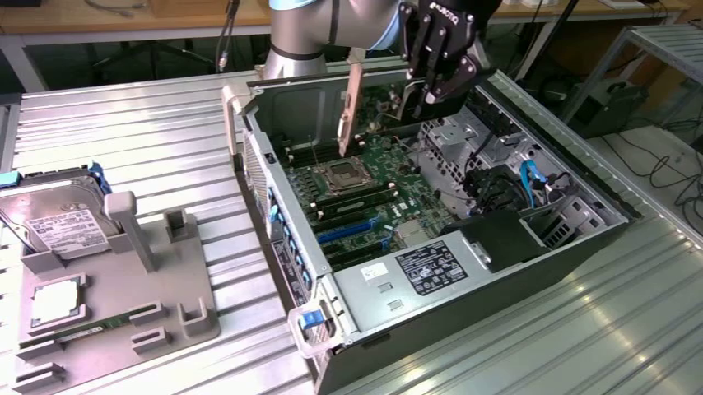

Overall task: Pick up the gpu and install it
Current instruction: 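Insert the gpu into the slot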

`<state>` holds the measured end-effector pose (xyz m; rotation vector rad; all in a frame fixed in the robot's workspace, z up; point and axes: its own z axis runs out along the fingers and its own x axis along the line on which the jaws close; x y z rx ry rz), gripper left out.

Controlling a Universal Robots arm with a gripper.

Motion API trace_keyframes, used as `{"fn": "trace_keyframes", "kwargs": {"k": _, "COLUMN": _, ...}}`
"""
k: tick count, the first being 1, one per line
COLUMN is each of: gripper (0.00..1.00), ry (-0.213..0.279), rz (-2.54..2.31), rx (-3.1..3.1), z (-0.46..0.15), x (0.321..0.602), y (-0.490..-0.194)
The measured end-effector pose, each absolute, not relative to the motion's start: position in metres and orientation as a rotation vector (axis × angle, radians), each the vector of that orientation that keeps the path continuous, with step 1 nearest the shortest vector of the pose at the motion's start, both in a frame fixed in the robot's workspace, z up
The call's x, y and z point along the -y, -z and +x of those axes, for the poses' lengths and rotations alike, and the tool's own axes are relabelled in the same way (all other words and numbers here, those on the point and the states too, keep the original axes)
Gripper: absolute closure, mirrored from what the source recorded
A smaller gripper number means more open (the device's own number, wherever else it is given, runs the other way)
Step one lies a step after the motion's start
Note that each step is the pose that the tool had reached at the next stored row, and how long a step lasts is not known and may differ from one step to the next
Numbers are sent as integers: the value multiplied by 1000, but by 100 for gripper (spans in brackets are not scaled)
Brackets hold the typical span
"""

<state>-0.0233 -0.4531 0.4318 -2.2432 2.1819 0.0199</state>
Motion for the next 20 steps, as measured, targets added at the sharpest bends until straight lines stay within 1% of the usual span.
{"fn": "trace_keyframes", "kwargs": {"k": 20, "gripper": 73, "ry": -20, "rz": -2252, "rx": -2173, "z": -23, "x": 453, "y": -425}}
